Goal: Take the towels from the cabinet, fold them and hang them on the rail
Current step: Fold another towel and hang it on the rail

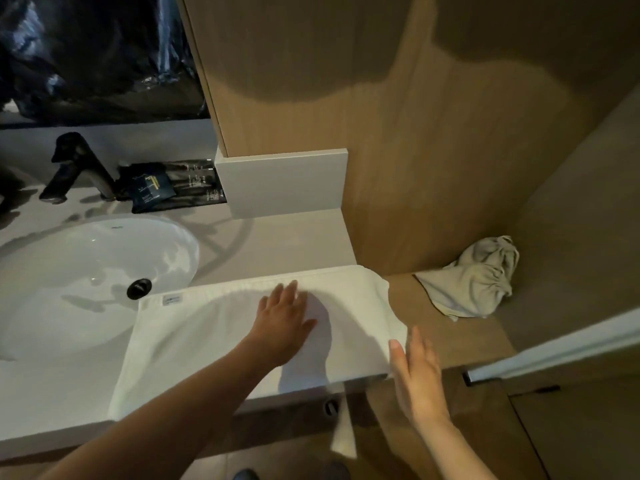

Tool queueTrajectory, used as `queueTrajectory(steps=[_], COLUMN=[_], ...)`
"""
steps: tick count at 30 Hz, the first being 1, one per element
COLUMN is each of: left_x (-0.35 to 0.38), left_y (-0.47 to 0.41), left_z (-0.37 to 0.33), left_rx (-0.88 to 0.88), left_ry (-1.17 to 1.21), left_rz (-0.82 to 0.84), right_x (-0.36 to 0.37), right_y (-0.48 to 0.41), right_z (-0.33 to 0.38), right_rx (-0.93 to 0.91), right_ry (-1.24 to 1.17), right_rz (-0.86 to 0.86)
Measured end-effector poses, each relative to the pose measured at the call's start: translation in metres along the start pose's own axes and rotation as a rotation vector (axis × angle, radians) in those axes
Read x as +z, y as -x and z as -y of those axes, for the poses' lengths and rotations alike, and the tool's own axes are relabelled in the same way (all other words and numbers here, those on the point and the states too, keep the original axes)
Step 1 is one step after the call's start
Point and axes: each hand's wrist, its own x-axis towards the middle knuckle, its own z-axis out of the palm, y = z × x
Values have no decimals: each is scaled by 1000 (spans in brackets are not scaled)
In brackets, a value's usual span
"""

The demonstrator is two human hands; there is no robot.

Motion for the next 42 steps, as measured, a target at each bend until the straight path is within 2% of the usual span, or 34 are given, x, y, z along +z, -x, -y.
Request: queueTrajectory(steps=[2, 5, 8, 14, 20, 23, 26, 29, 32, 36, 39, 42], left_x=[-8, -20, -24, -9, -11, -21, -37, -57, -79, -104, -131, -163], left_y=[-17, -46, -71, -96, -115, -127, -138, -138, -129, -108, -87, -64], left_z=[-15, -38, -54, -70, -72, -77, -78, -72, -65, -51, -39, -26], left_rx=[54, 121, 157, 126, 61, -57, -79, -32, 48, 133, 153, 185], left_ry=[-1, -10, -100, -155, -118, -58, 28, 276, 380, 541, 663, 862], left_rz=[-23, -95, -125, -76, -92, -44, 65, 125, 74, -52, -158, -168], right_x=[-4, -8, -8, -4, -8, -12, -16, -24, -34, -51, -69, -86], right_y=[-7, -10, -15, -25, -30, -28, -27, -23, -16, -9, -4, 7], right_z=[-7, -12, -14, -16, -19, -19, -18, -14, -5, 23, 55, 90], right_rx=[124, 162, 209, 298, 602, 640, 578, 410, 218, 112, -22, -169], right_ry=[-185, -390, -439, -535, -1280, -1399, -1300, -1188, -1168, -1212, -1155, -1091], right_rz=[-39, -56, -27, -19, 143, 128, 85, 52, 37, 11, -111, -171])
